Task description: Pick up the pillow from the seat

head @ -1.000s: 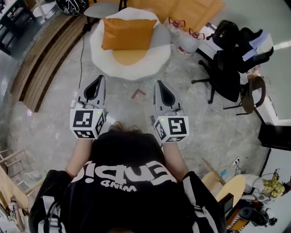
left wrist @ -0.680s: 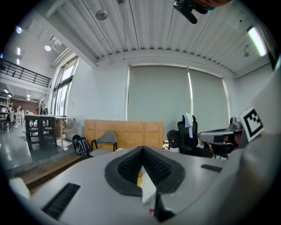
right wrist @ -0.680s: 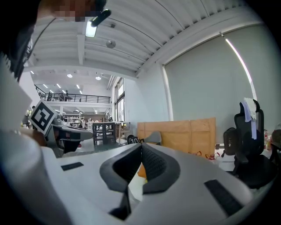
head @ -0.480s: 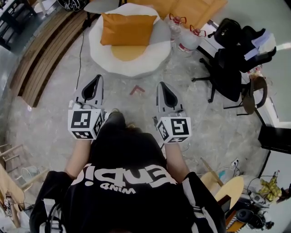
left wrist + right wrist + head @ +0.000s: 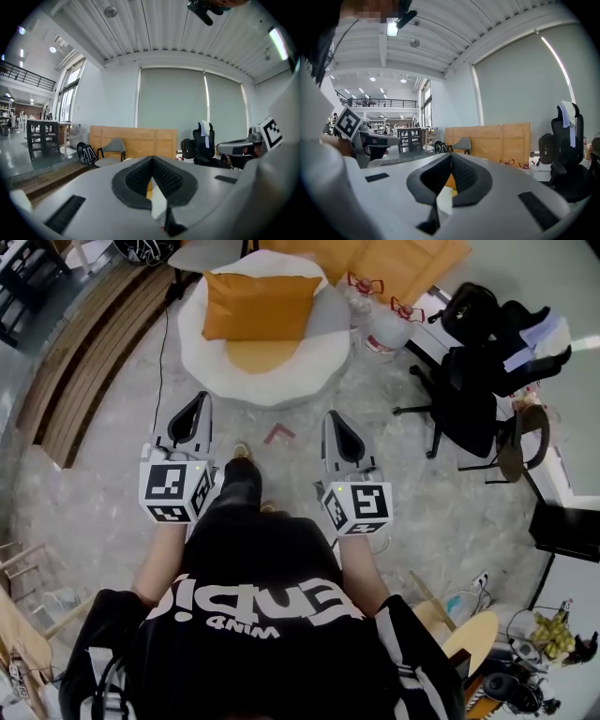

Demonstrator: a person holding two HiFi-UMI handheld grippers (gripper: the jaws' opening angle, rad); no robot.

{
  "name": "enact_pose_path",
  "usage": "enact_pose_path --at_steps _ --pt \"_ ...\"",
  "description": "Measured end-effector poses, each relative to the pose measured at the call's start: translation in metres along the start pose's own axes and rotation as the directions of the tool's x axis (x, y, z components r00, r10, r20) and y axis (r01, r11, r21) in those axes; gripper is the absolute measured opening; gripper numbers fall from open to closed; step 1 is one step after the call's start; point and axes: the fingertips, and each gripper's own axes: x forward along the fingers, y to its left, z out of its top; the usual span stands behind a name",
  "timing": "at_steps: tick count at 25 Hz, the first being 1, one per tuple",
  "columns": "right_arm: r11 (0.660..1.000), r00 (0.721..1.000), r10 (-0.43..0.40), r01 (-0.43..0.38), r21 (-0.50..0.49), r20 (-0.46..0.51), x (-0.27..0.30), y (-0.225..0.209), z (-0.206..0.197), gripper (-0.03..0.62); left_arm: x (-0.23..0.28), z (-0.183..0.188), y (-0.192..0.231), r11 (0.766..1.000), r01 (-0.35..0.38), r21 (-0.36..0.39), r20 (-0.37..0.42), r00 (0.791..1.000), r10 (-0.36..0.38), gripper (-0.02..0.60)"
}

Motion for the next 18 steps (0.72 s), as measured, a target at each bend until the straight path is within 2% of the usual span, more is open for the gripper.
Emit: enact_pose_path --at_steps 18 --pt "1.0 1.0 0.01 -0.009 0.026 -0.022 0.152 -0.023 0.025 0.021 0.13 0.032 0.084 0.999 0.022 -0.024 -0.025 0.999 -0.022 0.009"
